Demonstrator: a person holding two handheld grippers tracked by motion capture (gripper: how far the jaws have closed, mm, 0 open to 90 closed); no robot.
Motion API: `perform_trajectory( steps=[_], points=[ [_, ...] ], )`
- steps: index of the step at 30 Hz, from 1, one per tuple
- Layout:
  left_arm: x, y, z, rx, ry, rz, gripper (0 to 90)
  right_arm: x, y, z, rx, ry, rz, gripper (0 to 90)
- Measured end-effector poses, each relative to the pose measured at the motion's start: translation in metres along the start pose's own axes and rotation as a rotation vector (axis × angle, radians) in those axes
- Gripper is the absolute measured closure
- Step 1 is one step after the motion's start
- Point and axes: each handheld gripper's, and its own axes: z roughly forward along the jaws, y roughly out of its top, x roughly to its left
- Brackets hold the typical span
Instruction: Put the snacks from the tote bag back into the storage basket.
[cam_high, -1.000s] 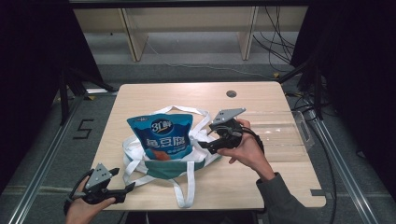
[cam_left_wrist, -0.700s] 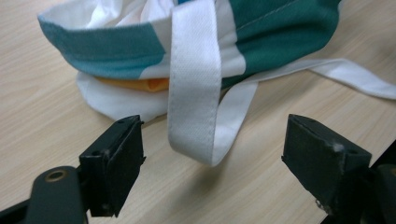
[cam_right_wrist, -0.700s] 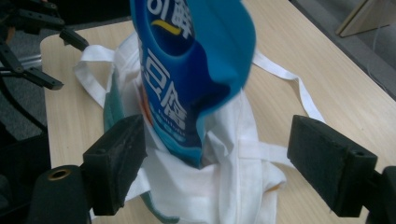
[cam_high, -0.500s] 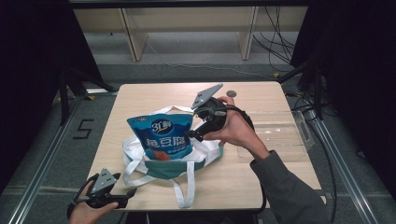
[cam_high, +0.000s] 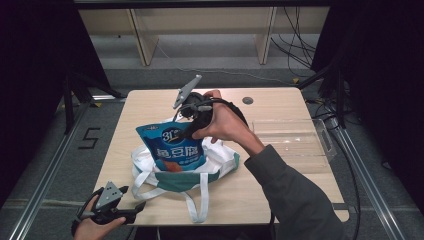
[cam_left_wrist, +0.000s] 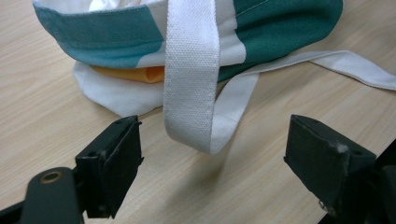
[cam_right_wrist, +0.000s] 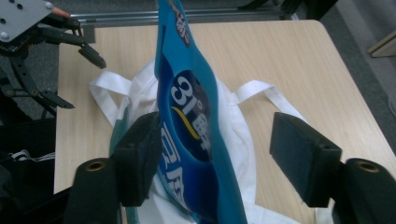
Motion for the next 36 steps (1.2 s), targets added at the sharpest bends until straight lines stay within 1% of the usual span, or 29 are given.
perform_trajectory(
  steps=[1, 2, 4, 5, 6, 7, 9, 10, 12, 13, 15, 16, 17, 18, 19, 20, 21, 22, 23, 24, 25, 26, 27, 28, 31, 33, 34, 35, 36],
  points=[
    [0.001, 0.0, -0.001, 0.017, 0.007, 0.015, 17.9, 0.0, 0.002, 0.003, 0.008, 0.005, -0.005, 37.1],
    [0.0, 0.0, 0.0, 0.011, 0.004, -0.01, 17.9, -0.001, 0.004, 0.004, 0.019, 0.003, -0.022, 38.0],
    [0.0, 0.0, 0.0, 0.018, 0.006, -0.001, 17.8, -0.001, 0.008, 0.01, 0.028, 0.008, -0.026, 41.4],
    [0.0, 0.0, 0.0, 0.015, -0.002, -0.01, 17.9, -0.003, 0.01, 0.011, 0.043, 0.018, -0.042, 43.8],
    [0.001, 0.0, -0.001, 0.023, 0.001, 0.003, 17.8, -0.003, 0.012, 0.013, 0.043, 0.029, -0.047, 46.2],
    [0.0, 0.0, 0.0, 0.007, 0.004, -0.008, 17.8, -0.004, 0.013, 0.015, 0.052, 0.039, -0.046, 47.1],
    [0.001, 0.0, -0.001, 0.02, 0.002, 0.014, 17.8, -0.004, 0.016, 0.019, 0.064, 0.044, -0.06, 49.4],
    [0.001, 0.0, 0.0, 0.029, 0.002, 0.004, 17.9, -0.004, 0.018, 0.021, 0.072, 0.049, -0.068, 51.2],
    [0.001, 0.0, 0.0, 0.03, 0.003, 0.006, 17.9, -0.004, 0.02, 0.024, 0.079, 0.061, -0.063, 54.6],
    [0.001, 0.0, 0.0, 0.031, 0.001, 0.007, 17.9, -0.005, 0.02, 0.025, 0.079, 0.062, -0.078, 56.1],
    [0.001, -0.001, 0.0, 0.026, 0.004, 0.01, 17.9, -0.003, 0.02, 0.027, 0.116, 0.067, -0.045, 60.0],
    [0.003, 0.0, -0.001, 0.042, 0.0, 0.041, 17.9, -0.002, 0.02, 0.028, 0.13, 0.069, -0.033, 61.7],
    [0.003, 0.0, -0.001, 0.042, 0.003, 0.041, 17.9, -0.005, 0.02, 0.031, 0.116, 0.07, -0.069, 63.0],
    [0.003, 0.0, -0.001, 0.045, -0.005, 0.042, 17.9, -0.006, 0.02, 0.031, 0.13, 0.066, -0.061, 64.7],
    [0.003, -0.001, 0.0, 0.041, 0.005, 0.032, 17.9, -0.004, 0.021, 0.03, 0.148, 0.075, -0.022, 67.6],
    [0.003, -0.001, 0.0, 0.037, 0.005, 0.035, 18.0, -0.008, 0.021, 0.033, 0.117, 0.087, -0.077, 69.3],
    [0.002, -0.001, 0.001, 0.035, 0.006, 0.031, 18.0, -0.006, 0.021, 0.032, 0.146, 0.083, -0.04, 71.9],
    [0.003, -0.001, 0.0, 0.036, 0.002, 0.029, 18.0, -0.008, 0.022, 0.033, 0.151, 0.073, -0.072, 73.1],
    [0.003, -0.001, 0.0, 0.034, 0.002, 0.028, 18.0, -0.009, 0.023, 0.034, 0.154, 0.081, -0.095, 74.7],
    [0.003, -0.001, 0.0, 0.034, 0.002, 0.027, 18.0, -0.008, 0.023, 0.034, 0.158, 0.087, -0.095, 76.4],
    [0.002, -0.002, 0.001, 0.032, 0.002, 0.004, 18.0, -0.007, 0.024, 0.035, 0.159, 0.09, -0.093, 78.6],
    [0.002, -0.002, 0.001, 0.033, 0.001, 0.006, 18.0, -0.007, 0.024, 0.035, 0.161, 0.099, -0.091, 81.4],
    [0.002, -0.002, 0.001, 0.035, 0.001, 0.007, 18.0, -0.007, 0.025, 0.037, 0.167, 0.1, -0.111, 83.2],
    [0.002, -0.002, 0.001, 0.034, 0.001, 0.007, 18.0, -0.007, 0.025, 0.038, 0.178, 0.102, -0.111, 84.4],
    [0.002, -0.002, 0.001, 0.035, 0.0, 0.007, 18.0, -0.007, 0.026, 0.039, 0.176, 0.119, -0.118, 88.4],
    [0.003, -0.001, 0.001, 0.033, 0.003, 0.028, 18.0, -0.008, 0.026, 0.039, 0.186, 0.122, -0.151, 90.0],
    [0.003, -0.001, 0.001, 0.031, -0.001, 0.028, 18.1, -0.008, 0.026, 0.039, 0.176, 0.13, -0.159, 90.0],
    [0.004, -0.001, 0.0, 0.042, -0.005, 0.042, 18.1, -0.007, 0.026, 0.039, 0.177, 0.134, -0.153, 90.0],
    [0.003, -0.002, 0.001, 0.025, 0.0, 0.023, 18.1, -0.008, 0.026, 0.039, 0.179, 0.124, -0.171, 90.0]
  ],
)
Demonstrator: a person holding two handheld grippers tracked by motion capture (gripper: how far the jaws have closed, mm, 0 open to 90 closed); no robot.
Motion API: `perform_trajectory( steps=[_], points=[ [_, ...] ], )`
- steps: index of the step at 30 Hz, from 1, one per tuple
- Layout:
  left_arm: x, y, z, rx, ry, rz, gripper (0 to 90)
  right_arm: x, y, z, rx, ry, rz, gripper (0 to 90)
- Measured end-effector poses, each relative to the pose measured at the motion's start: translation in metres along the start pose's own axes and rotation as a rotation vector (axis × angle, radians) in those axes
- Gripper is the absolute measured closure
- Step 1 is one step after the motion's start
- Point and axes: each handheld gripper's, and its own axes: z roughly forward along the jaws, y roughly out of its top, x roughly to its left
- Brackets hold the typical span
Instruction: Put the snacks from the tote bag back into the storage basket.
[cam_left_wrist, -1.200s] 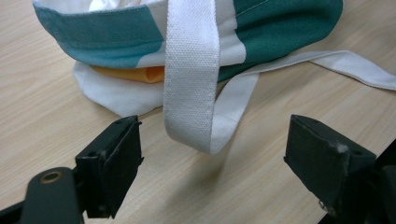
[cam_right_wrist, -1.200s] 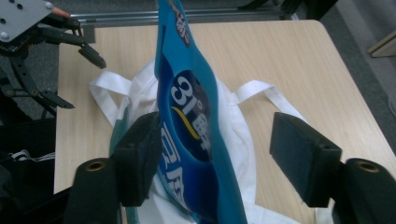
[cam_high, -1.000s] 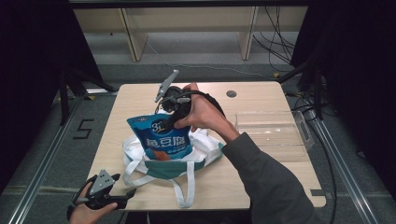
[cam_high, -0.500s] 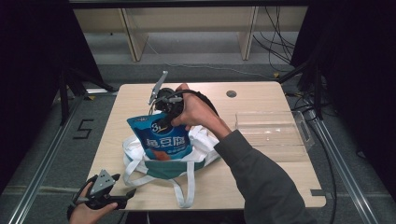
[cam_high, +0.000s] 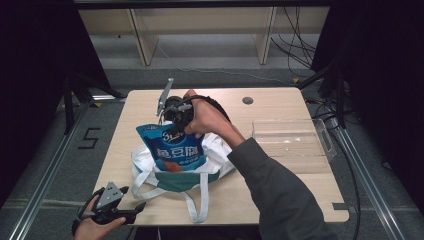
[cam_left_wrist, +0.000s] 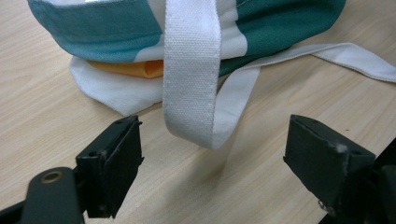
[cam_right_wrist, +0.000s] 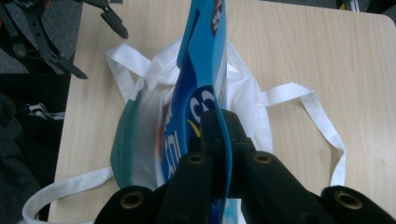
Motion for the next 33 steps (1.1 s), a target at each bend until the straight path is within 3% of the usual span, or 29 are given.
perform_trajectory(
  steps=[1, 3, 4, 7, 10, 14, 16, 18, 19, 21, 22, 25, 26, 27, 29, 32, 33],
  points=[
    [0.0, 0.0, -0.001, 0.003, -0.005, 0.0, 18.1, 0.0, 0.001, -0.001, 0.014, -0.008, -0.026, 90.0],
    [0.002, 0.0, -0.002, 0.01, 0.0, 0.011, 18.1, 0.001, 0.003, -0.003, 0.018, -0.009, -0.014, 90.0],
    [0.001, 0.0, -0.001, 0.005, -0.003, -0.012, 18.0, 0.001, 0.004, -0.004, 0.024, -0.009, -0.019, 90.0],
    [0.001, 0.0, -0.001, 0.005, -0.004, -0.014, 18.0, 0.0, 0.009, -0.011, 0.029, -0.016, -0.028, 90.0],
    [0.0, 0.0, -0.001, 0.007, -0.007, -0.015, 18.1, 0.001, 0.017, -0.026, 0.012, -0.034, -0.057, 90.0],
    [0.001, 0.0, 0.0, 0.0, -0.004, 0.001, 18.1, 0.001, 0.025, -0.048, -0.012, -0.058, -0.056, 90.0],
    [0.0, 0.0, -0.001, 0.0, -0.011, -0.021, 18.1, 0.001, 0.027, -0.058, -0.022, -0.074, -0.064, 90.0],
    [-0.001, -0.001, 0.0, -0.008, -0.006, -0.025, 18.1, -0.001, 0.03, -0.068, -0.055, -0.088, -0.114, 90.0],
    [-0.001, -0.001, 0.0, -0.009, -0.007, -0.025, 18.1, 0.0, 0.031, -0.073, -0.053, -0.086, -0.116, 90.0],
    [-0.001, -0.001, 0.0, -0.01, -0.007, -0.025, 18.1, 0.003, 0.032, -0.081, -0.046, -0.106, -0.113, 90.0],
    [-0.001, -0.001, 0.0, -0.009, -0.007, -0.024, 18.1, 0.006, 0.032, -0.087, -0.022, -0.111, -0.083, 90.0],
    [0.0, 0.0, -0.001, 0.004, -0.007, -0.014, 18.1, 0.007, 0.03, -0.1, -0.024, -0.129, -0.078, 90.0],
    [-0.001, -0.001, 0.0, -0.012, -0.008, -0.025, 18.1, 0.006, 0.028, -0.105, -0.029, -0.138, -0.094, 90.0],
    [0.0, -0.001, 0.0, -0.008, -0.007, -0.023, 18.1, 0.007, 0.025, -0.11, -0.029, -0.142, -0.073, 90.0],
    [-0.001, -0.001, 0.0, -0.008, -0.007, -0.024, 18.1, 0.003, 0.019, -0.117, -0.047, -0.154, -0.106, 90.0],
    [0.0, -0.001, 0.001, -0.008, -0.006, -0.023, 18.1, 0.006, 0.007, -0.13, -0.022, -0.163, -0.039, 90.0],
    [0.0, -0.001, 0.0, -0.004, -0.008, -0.018, 18.1, 0.004, 0.002, -0.133, -0.026, -0.167, -0.05, 90.0]
  ],
)
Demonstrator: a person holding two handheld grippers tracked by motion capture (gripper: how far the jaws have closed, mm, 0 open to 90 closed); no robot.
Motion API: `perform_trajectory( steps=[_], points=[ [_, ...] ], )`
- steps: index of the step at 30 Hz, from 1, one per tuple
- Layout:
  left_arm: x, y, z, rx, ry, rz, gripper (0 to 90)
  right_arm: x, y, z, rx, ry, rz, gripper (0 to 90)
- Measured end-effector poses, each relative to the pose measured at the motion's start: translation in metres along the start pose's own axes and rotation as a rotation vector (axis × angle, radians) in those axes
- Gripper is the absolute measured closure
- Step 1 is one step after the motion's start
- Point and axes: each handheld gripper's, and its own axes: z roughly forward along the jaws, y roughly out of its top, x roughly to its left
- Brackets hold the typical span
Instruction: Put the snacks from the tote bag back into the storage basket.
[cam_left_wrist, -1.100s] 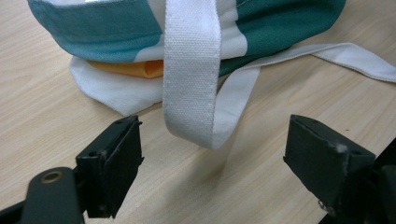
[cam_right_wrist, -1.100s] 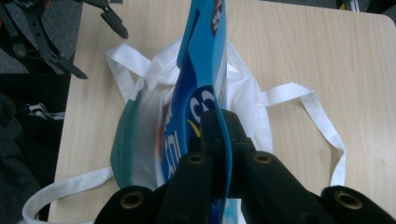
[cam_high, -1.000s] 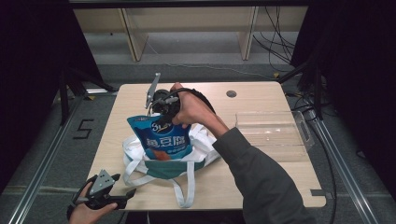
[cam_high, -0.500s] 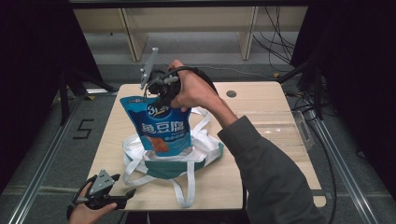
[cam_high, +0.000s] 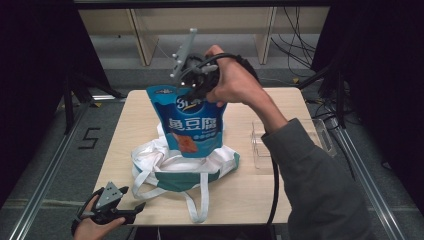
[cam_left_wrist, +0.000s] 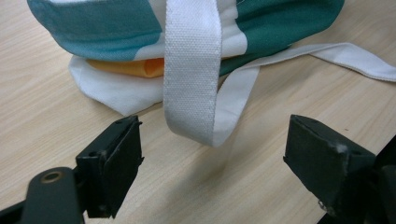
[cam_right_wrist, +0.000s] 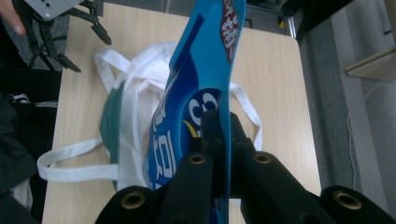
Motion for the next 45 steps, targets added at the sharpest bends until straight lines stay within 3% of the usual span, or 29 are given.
perform_trajectory(
  steps=[2, 3, 4, 7, 9, 12, 13, 15, 20, 21, 22, 23, 24, 25, 26, 27, 28, 29, 30, 31, 35, 36, 37, 39, 41, 43, 45],
  points=[
    [0.001, 0.0, 0.0, 0.006, 0.006, 0.018, 18.1, -0.001, -0.01, -0.008, 0.006, -0.014, 0.017, 90.0],
    [0.0, 0.0, 0.0, -0.008, -0.007, 0.0, 18.1, -0.001, -0.015, -0.013, 0.016, -0.017, 0.032, 90.0],
    [0.001, 0.0, 0.0, 0.01, 0.001, 0.02, 18.1, -0.003, -0.021, -0.017, 0.01, -0.029, 0.031, 90.0],
    [0.0, 0.0, 0.0, -0.024, -0.005, -0.023, 18.3, -0.006, -0.039, -0.028, 0.024, -0.043, 0.048, 90.0],
    [0.003, 0.0, -0.001, -0.006, 0.0, 0.009, 18.3, -0.008, -0.051, -0.034, 0.041, -0.056, 0.063, 90.0],
    [0.002, 0.0, 0.0, -0.01, 0.004, 0.004, 18.2, -0.01, -0.068, -0.042, 0.061, -0.071, 0.085, 90.0],
    [0.002, 0.0, 0.0, -0.011, 0.002, 0.006, 18.3, -0.013, -0.074, -0.045, 0.056, -0.076, 0.069, 90.0],
    [0.002, 0.0, 0.0, -0.011, 0.001, 0.002, 18.3, -0.015, -0.086, -0.051, 0.058, -0.092, 0.095, 90.0],
    [0.004, 0.0, -0.001, 0.026, 0.008, 0.041, 18.3, -0.017, -0.114, -0.065, 0.061, -0.111, 0.136, 90.0],
    [0.003, 0.0, 0.0, 0.01, 0.011, 0.021, 18.3, -0.017, -0.119, -0.067, 0.065, -0.115, 0.145, 90.0],
    [0.004, 0.0, -0.001, 0.023, 0.01, 0.038, 18.3, -0.018, -0.123, -0.07, 0.068, -0.117, 0.145, 90.0],
    [0.003, -0.001, 0.0, 0.01, 0.019, 0.016, 18.3, -0.019, -0.128, -0.072, 0.068, -0.121, 0.152, 90.0],
    [0.005, 0.0, -0.001, 0.028, 0.008, 0.034, 18.3, -0.019, -0.133, -0.074, 0.069, -0.122, 0.162, 90.0],
    [0.005, -0.001, -0.002, 0.029, 0.009, 0.038, 18.3, -0.02, -0.138, -0.075, 0.067, -0.126, 0.161, 90.0],
    [0.003, -0.002, 0.001, 0.005, 0.019, -0.006, 18.2, -0.02, -0.142, -0.077, 0.07, -0.126, 0.176, 90.0],
    [0.003, -0.002, 0.0, 0.006, 0.03, -0.001, 18.2, -0.021, -0.147, -0.077, 0.07, -0.125, 0.177, 90.0],
    [0.006, -0.001, -0.002, 0.026, 0.012, 0.033, 18.2, -0.021, -0.152, -0.078, 0.074, -0.132, 0.183, 90.0],
    [0.007, -0.002, -0.002, 0.022, 0.011, 0.031, 18.2, -0.022, -0.156, -0.079, 0.076, -0.136, 0.187, 90.0],
    [0.004, -0.002, -0.001, -0.005, 0.015, -0.013, 18.2, -0.024, -0.161, -0.079, 0.073, -0.134, 0.174, 90.0],
    [0.003, -0.003, 0.0, -0.016, 0.018, -0.036, 18.2, -0.024, -0.165, -0.08, 0.078, -0.137, 0.193, 90.0],
    [0.006, -0.002, -0.001, -0.011, 0.015, -0.027, 18.2, -0.028, -0.18, -0.081, 0.084, -0.143, 0.214, 90.0],
    [0.008, -0.002, -0.002, 0.011, 0.014, 0.001, 18.2, -0.029, -0.184, -0.081, 0.082, -0.142, 0.212, 90.0],
    [0.006, -0.003, -0.001, 0.002, 0.015, -0.022, 18.2, -0.029, -0.187, -0.082, 0.087, -0.139, 0.219, 90.0],
    [0.009, -0.002, -0.002, 0.027, 0.01, 0.018, 18.2, -0.032, -0.194, -0.081, 0.091, -0.146, 0.215, 90.0],
    [0.007, -0.003, -0.001, 0.021, 0.009, -0.008, 18.2, -0.034, -0.2, -0.082, 0.095, -0.142, 0.231, 90.0],
    [0.009, -0.002, -0.001, 0.024, 0.008, 0.013, 18.2, -0.036, -0.206, -0.082, 0.094, -0.147, 0.232, 90.0],
    [0.008, -0.003, 0.0, 0.006, 0.017, -0.011, 18.2, -0.037, -0.212, -0.081, 0.092, -0.142, 0.249, 90.0]
  ],
)
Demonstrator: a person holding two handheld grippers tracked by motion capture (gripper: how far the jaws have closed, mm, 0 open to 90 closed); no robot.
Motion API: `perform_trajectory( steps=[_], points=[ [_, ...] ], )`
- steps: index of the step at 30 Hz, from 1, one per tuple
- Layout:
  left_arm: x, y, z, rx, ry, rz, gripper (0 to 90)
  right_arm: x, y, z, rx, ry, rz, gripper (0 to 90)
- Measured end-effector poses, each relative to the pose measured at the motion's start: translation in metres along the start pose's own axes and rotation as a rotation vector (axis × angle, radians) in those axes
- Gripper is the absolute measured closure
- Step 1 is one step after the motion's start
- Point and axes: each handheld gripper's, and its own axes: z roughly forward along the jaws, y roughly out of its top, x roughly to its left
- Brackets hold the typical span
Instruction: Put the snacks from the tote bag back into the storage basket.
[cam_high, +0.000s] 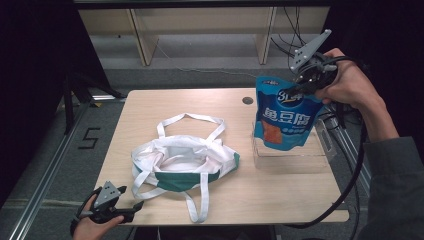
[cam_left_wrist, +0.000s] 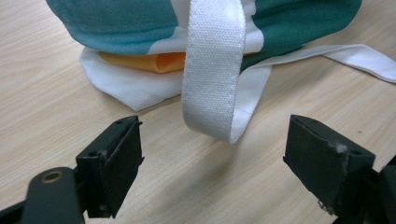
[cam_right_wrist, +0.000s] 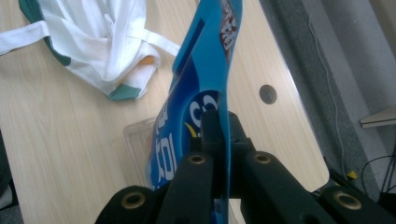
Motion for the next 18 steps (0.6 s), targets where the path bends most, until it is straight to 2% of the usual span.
perform_trajectory(
  steps=[2, 3, 5, 7, 8, 9, 12, 13, 14, 16, 17, 18],
  points=[
    [0.0, 0.0, 0.0, 0.003, 0.002, -0.001, 18.2, -0.002, -0.004, 0.001, 0.0, 0.003, 0.0, 90.0],
    [-0.002, 0.0, 0.001, -0.014, 0.002, -0.01, 18.3, -0.002, -0.006, 0.001, 0.003, 0.002, 0.016, 90.0],
    [0.0, 0.0, 0.0, 0.008, 0.0, 0.005, 19.7, -0.004, -0.01, 0.003, -0.006, 0.004, 0.004, 90.0],
    [-0.002, -0.001, 0.001, -0.013, -0.003, -0.03, 19.7, -0.004, -0.013, 0.004, -0.009, 0.002, 0.007, 90.0],
    [0.001, 0.0, -0.001, 0.013, 0.002, 0.016, 19.7, -0.006, -0.015, 0.005, -0.017, 0.006, -0.002, 90.0],
    [0.001, 0.0, -0.002, 0.012, 0.002, 0.021, 19.7, -0.005, -0.017, 0.005, -0.014, 0.004, 0.018, 90.0],
    [-0.001, -0.001, 0.001, -0.015, 0.001, -0.017, 19.6, -0.006, -0.022, 0.009, -0.022, 0.007, 0.0, 90.0],
    [-0.001, -0.001, 0.001, -0.015, 0.002, -0.018, 19.5, -0.006, -0.023, 0.009, -0.02, 0.011, 0.018, 90.0],
    [0.001, -0.001, -0.001, 0.007, 0.004, 0.009, 19.5, -0.007, -0.024, 0.01, -0.027, 0.013, 0.005, 90.0],
    [0.0, -0.001, 0.001, -0.009, 0.007, -0.013, 19.5, -0.006, -0.027, 0.011, -0.027, 0.022, 0.014, 90.0],
    [0.001, -0.001, 0.001, 0.001, 0.011, 0.002, 19.5, -0.006, -0.027, 0.013, -0.031, 0.017, 0.002, 90.0],
    [0.002, 0.0, -0.001, 0.031, 0.007, 0.023, 19.5, -0.007, -0.028, 0.014, -0.038, 0.017, 0.003, 90.0]
  ],
)
